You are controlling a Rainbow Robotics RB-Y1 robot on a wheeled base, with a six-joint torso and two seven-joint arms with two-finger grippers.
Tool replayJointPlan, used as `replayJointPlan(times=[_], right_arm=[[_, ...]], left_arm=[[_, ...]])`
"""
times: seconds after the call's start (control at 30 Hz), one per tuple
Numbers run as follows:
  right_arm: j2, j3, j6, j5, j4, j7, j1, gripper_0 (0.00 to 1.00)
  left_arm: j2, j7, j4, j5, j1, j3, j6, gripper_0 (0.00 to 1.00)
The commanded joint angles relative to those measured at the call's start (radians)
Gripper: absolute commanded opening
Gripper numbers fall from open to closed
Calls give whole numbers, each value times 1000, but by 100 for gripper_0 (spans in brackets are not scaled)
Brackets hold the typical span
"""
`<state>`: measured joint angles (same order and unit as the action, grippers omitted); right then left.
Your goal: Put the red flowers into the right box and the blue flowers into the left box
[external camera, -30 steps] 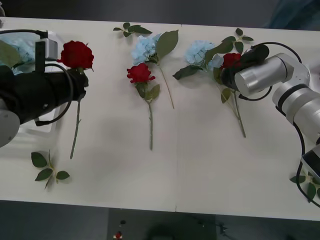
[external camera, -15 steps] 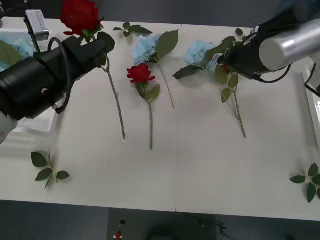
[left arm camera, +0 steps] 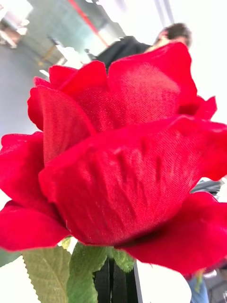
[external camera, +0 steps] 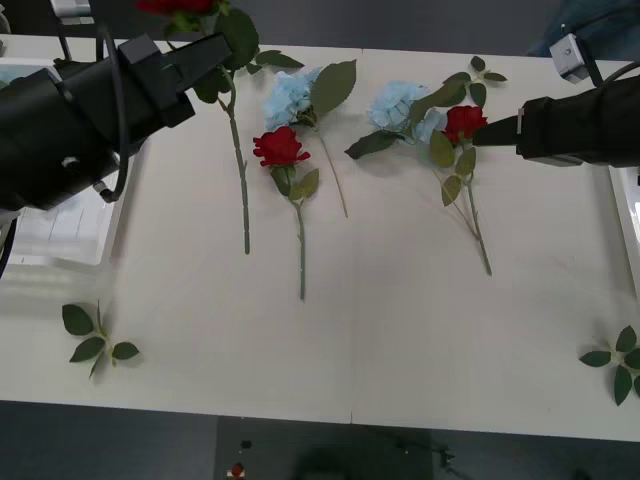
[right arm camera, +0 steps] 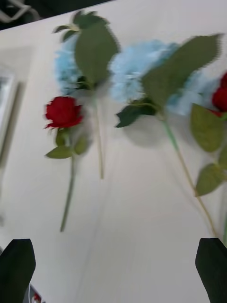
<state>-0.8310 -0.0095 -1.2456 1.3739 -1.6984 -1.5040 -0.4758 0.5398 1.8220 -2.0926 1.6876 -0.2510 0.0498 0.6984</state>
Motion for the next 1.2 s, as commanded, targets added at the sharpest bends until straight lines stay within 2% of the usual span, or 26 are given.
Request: replayJointPlan(times=[0.03,0.27,0.57,0.87,1.2], right_arm=[[-13,-86,-46,151,-99,-226,45,100],[-2,-115,-77,401,-109,-556,95,100],[99,-113,-80,505,-133,-858,155,100],[214,-79,-80,494,-185,-910,189,100],[314,-23,-49,373,-184,-917,189,100]], left_arm=[[-57,157,36,144,-51,67,95,0],[-90,382,143,379,-93,48,147,0],[-167,550,275,537,-142,-39,147,0],[-258,617,341,567,-165,-125,147,0],[-333,626,367,529,-177,-153,144,0]])
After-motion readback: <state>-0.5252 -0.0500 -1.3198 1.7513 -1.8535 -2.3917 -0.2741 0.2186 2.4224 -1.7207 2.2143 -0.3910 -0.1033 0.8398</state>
